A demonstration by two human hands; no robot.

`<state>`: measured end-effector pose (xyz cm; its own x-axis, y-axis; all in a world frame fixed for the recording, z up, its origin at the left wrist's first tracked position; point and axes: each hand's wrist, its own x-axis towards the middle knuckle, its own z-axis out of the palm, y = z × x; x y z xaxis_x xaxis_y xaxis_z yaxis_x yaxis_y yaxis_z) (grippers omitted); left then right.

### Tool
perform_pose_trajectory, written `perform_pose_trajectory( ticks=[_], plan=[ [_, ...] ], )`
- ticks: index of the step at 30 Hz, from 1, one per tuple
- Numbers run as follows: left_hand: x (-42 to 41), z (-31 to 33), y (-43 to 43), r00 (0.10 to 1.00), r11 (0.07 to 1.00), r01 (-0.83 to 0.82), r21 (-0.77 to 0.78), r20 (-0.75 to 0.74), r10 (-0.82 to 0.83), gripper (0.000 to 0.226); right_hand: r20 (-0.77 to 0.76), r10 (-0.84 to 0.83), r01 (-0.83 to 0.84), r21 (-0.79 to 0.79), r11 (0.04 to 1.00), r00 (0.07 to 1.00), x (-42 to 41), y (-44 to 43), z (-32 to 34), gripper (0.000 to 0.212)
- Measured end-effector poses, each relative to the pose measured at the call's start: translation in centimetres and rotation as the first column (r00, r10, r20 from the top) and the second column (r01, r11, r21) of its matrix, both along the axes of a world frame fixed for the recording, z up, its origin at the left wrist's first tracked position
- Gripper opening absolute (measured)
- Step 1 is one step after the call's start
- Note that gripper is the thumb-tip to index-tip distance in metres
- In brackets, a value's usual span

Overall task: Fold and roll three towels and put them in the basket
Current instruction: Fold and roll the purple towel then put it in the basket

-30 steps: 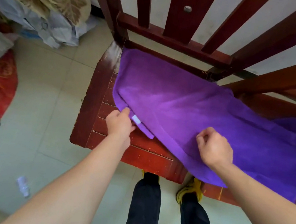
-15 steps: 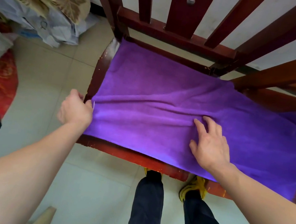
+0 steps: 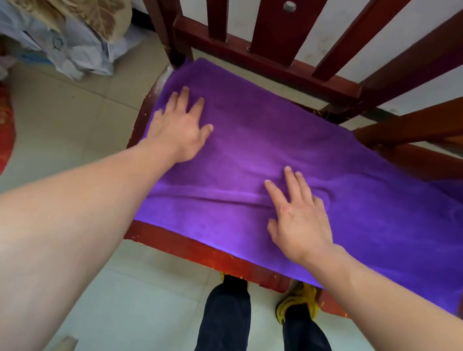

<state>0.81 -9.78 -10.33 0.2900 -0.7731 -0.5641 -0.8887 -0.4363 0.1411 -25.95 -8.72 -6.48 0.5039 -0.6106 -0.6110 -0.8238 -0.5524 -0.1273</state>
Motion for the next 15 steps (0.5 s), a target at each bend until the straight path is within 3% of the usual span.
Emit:
perform_pose_trajectory(
  ticks=[3,5,7,12,15],
  plan=[
    [0.6,0.9,0.3,0.996,0.996,-0.077,-0.05,0.035,0.079,0.061,0.139,-0.014,0.021,-0.046,0.999,0.99,-0.8,3.1,0.1,0.068],
    [-0.4,2.0,2.2,0.993,0.976,-0.045,-0.212,0.098,0.067,0.042,0.217,-0.006,0.018,-0.057,0.998,0.976,-1.0,5.1,0.4,0.058],
    [-2.2,2.7,5.4,0.994,0.963,0.011,-0.27,0.107,0.018,0.022,0.201,-0.007,0.014,-0.033,0.999,0.979,-0.9,6.5,0.3,0.054],
    [-5.7,2.4,15.6,0.999,1.0,-0.01,-0.005,0.035,0.01,0.015,-0.006,-0.044,0.044,0.163,0.986,0.999,-2.0,8.5,-0.6,0.043],
    [-6.2,2.0,19.4,0.999,0.999,-0.029,0.027,0.034,0.028,0.022,-0.023,-0.009,0.014,0.235,0.972,1.0,-3.2,9.7,-0.4,0.039]
  ],
)
